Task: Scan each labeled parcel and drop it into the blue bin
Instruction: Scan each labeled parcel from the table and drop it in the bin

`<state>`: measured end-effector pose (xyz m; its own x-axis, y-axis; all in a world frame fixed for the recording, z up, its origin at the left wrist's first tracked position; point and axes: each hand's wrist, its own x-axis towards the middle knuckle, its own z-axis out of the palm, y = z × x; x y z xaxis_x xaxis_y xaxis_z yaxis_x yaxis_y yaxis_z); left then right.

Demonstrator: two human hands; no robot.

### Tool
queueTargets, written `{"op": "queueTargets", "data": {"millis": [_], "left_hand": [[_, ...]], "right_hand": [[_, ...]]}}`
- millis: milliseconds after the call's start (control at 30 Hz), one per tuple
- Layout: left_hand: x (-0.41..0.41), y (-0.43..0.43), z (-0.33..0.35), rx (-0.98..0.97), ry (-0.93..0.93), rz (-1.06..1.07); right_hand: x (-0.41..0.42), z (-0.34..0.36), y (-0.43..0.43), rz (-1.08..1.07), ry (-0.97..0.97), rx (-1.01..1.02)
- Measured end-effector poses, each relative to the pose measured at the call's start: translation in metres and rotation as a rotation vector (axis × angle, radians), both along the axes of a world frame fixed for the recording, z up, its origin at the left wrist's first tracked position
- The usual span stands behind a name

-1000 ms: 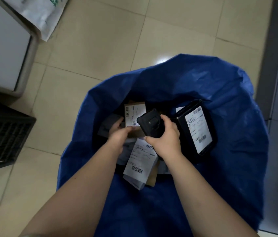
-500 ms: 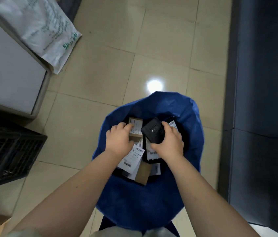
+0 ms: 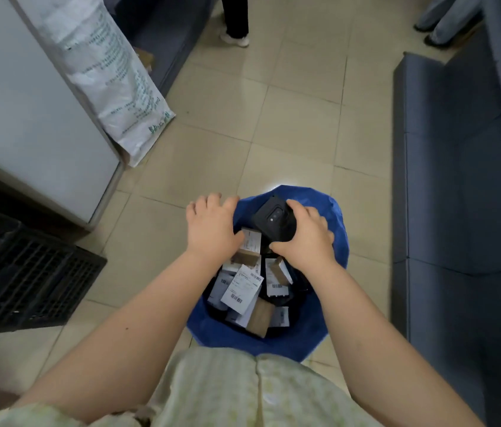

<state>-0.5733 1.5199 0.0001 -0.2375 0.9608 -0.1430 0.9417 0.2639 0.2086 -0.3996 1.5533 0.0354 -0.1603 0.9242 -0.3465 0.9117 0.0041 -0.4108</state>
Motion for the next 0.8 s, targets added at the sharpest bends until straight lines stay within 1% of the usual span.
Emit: {"op": "queueTargets", "data": {"millis": [133, 300, 400, 500, 633, 800], "left_hand": [[-0.006, -0.033, 0.021, 0.046, -0.015, 0.063], [-0.043, -0.061, 0.056, 0.108, -0.125, 0.410], [-0.051, -0.081, 0.074, 0.165, -0.101, 0.520], [-0.037, -0.111, 0.087, 0.206, -0.072, 0.631], [-0.001, -0.165, 0.088, 0.175, -0.019, 0.791], [0.052, -0.250, 0.076, 0.144, -0.014, 1.088]], "right_hand": [[-0.009, 0.026, -0.008, 0.092, 0.028, 0.018], [-0.030, 0.051, -0.006, 0.283, 0.080, 0.052], [-0.041, 0.065, -0.007, 0.430, 0.117, 0.093], [-0.051, 0.078, -0.014, 0.602, 0.134, 0.110], [-0.050, 0.084, -0.038, 0.815, 0.133, 0.135], [-0.040, 0.078, -0.090, 1.098, 0.163, 0.076]]}}
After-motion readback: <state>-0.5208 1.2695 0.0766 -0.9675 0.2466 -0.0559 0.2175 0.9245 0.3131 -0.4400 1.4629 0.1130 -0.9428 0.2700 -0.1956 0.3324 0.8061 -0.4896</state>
